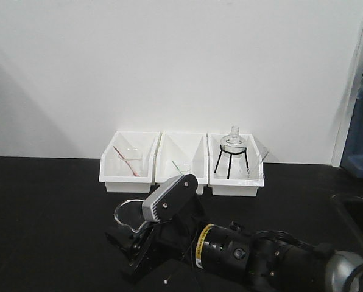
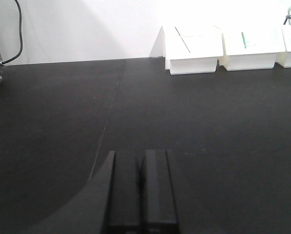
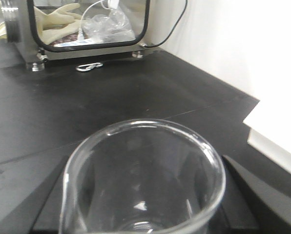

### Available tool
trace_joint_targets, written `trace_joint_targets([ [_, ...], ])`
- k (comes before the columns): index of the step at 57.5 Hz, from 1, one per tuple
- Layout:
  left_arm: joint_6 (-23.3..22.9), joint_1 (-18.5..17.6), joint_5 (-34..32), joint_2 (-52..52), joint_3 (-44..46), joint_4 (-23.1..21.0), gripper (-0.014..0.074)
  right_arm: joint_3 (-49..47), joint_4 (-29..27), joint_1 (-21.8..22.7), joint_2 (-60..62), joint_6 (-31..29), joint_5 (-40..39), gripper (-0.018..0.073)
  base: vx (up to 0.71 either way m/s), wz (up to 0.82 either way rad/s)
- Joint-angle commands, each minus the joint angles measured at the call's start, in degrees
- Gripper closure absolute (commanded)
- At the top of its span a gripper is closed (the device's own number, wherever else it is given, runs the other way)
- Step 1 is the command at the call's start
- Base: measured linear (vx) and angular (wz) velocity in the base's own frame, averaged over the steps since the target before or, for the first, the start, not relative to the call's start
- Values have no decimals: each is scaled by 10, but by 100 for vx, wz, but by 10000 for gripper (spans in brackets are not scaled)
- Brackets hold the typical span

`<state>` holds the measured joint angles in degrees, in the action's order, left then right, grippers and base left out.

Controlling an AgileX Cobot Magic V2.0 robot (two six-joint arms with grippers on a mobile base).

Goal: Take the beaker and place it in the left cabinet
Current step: 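Close the right gripper around the beaker and lift it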

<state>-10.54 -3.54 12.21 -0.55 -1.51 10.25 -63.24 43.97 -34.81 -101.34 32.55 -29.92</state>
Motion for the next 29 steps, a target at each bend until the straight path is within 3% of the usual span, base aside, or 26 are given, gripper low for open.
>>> trace_joint_targets([
  [1,-2,-1,-47,-11,5,-3,593,-15,-16,1,41,2,-32,541,0,0],
  [29,-2,-1,-47,-11,5,-3,593,-15,-14,1,44,1,-26,540,0,0],
])
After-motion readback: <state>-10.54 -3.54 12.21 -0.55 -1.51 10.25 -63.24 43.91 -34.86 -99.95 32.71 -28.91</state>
